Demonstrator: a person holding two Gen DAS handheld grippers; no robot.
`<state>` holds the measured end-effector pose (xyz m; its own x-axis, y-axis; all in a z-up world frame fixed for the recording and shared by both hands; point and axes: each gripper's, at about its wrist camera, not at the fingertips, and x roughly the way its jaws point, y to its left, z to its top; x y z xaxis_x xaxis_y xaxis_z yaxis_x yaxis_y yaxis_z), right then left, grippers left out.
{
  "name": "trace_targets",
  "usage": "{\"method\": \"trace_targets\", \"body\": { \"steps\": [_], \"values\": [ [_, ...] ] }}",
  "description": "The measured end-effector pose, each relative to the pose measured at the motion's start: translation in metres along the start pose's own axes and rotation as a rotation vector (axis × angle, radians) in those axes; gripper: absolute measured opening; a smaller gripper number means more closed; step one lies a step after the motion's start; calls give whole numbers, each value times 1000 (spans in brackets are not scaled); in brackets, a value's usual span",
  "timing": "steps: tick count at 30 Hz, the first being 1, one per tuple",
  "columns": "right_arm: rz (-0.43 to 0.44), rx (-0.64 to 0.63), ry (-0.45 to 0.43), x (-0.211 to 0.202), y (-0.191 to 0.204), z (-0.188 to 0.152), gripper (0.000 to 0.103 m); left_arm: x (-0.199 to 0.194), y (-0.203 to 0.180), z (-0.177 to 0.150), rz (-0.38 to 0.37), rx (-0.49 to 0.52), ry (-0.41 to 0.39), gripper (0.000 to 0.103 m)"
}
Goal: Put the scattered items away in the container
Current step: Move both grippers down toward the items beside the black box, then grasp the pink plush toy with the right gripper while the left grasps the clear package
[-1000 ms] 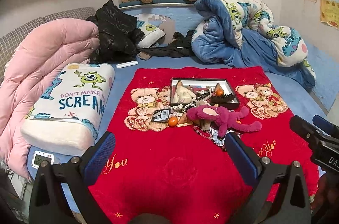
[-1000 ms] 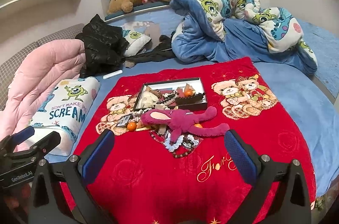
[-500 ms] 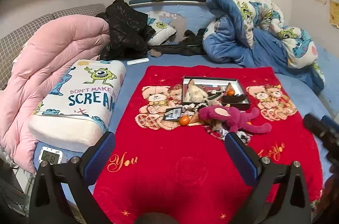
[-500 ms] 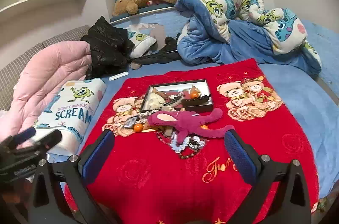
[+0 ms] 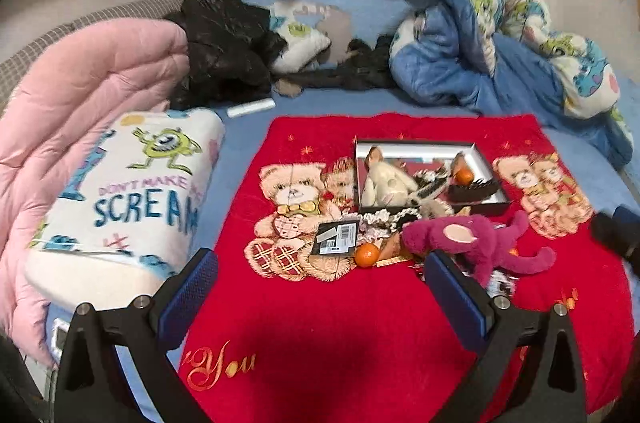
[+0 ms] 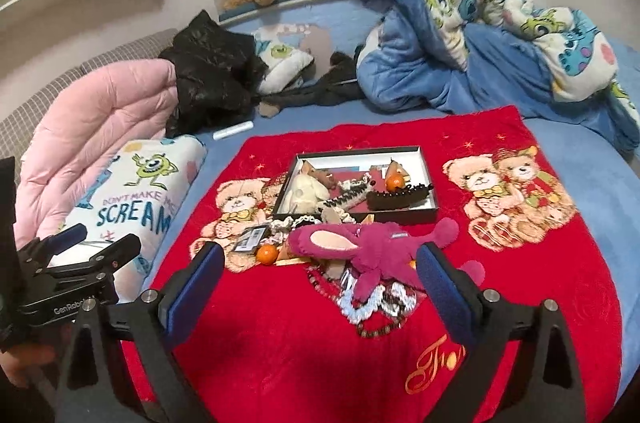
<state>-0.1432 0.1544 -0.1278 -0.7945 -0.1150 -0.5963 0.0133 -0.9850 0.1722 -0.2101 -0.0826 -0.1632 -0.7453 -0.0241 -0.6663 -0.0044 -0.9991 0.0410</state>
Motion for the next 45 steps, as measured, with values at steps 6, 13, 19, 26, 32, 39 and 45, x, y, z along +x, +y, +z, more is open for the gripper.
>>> {"method": "trace_targets", "body": {
  "steps": [6, 13, 19, 26, 32, 39, 45],
  "values": [
    [-17, 10, 41, 72, -29, 24, 91, 96, -13, 2, -10, 8, 73, 103],
    [-40, -33, 106, 147, -50, 29, 88, 187, -37, 2, -23, 93, 155, 103],
    [-39, -3, 166, 189, -61, 1, 88, 228, -46, -9, -51, 128, 166, 103],
    [20, 36, 282, 226, -74, -28, 90, 256, -28, -26, -92, 59, 230, 103],
    [40, 69, 271, 235, -79, -27, 95, 272, -19, -20, -133, 27, 257, 103],
    [-13, 82, 305, 247, -83, -34, 101, 284, -9, -23, -183, -39, 260, 103],
    [-57, 126, 327, 256, -98, -46, 103, 279, -9, -24, -189, -34, 254, 98]
  ]
}}
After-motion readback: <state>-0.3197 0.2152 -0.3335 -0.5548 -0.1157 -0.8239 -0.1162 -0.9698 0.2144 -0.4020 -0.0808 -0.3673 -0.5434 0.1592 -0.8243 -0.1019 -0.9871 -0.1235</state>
